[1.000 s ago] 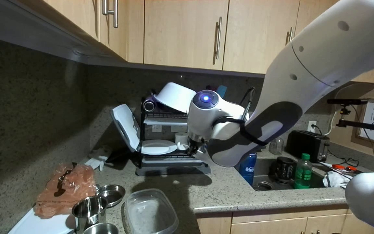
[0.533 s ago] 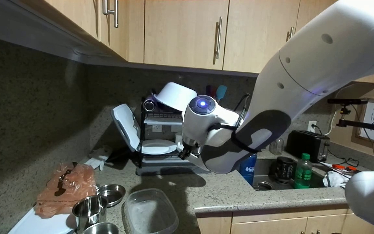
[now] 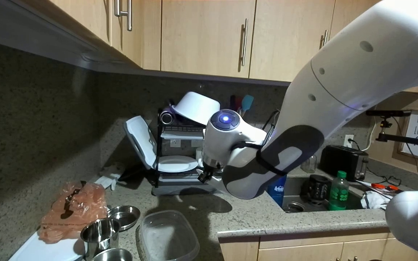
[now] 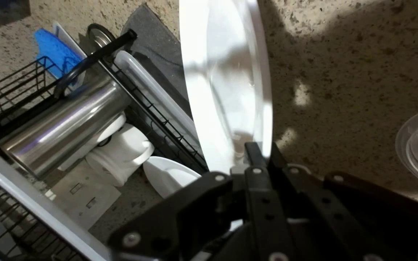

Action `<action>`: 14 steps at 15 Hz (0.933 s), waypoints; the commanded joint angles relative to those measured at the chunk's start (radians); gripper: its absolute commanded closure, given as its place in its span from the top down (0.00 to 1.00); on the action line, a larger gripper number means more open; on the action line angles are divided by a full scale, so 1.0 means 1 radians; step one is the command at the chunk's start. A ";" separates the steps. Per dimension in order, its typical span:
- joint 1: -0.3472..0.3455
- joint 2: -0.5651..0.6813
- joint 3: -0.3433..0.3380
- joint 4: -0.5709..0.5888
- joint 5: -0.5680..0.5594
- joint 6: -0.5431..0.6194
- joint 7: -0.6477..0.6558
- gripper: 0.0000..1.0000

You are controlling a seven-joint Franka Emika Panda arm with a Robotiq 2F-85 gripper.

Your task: Pick a plate from the rack and put it on the table

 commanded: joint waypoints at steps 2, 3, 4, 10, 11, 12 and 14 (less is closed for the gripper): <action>-0.054 -0.048 0.066 0.042 0.057 -0.052 -0.025 0.02; -0.063 -0.055 0.077 0.046 0.067 -0.062 -0.026 0.02; -0.072 -0.062 0.086 0.049 0.074 -0.072 -0.027 0.02; -0.113 -0.093 0.105 0.058 0.103 -0.115 -0.030 0.02; -0.120 -0.099 0.107 0.060 0.104 -0.120 -0.029 0.02; -0.126 -0.103 0.110 0.061 0.105 -0.124 -0.028 0.02; -0.142 -0.111 0.121 0.068 0.106 -0.138 -0.028 0.02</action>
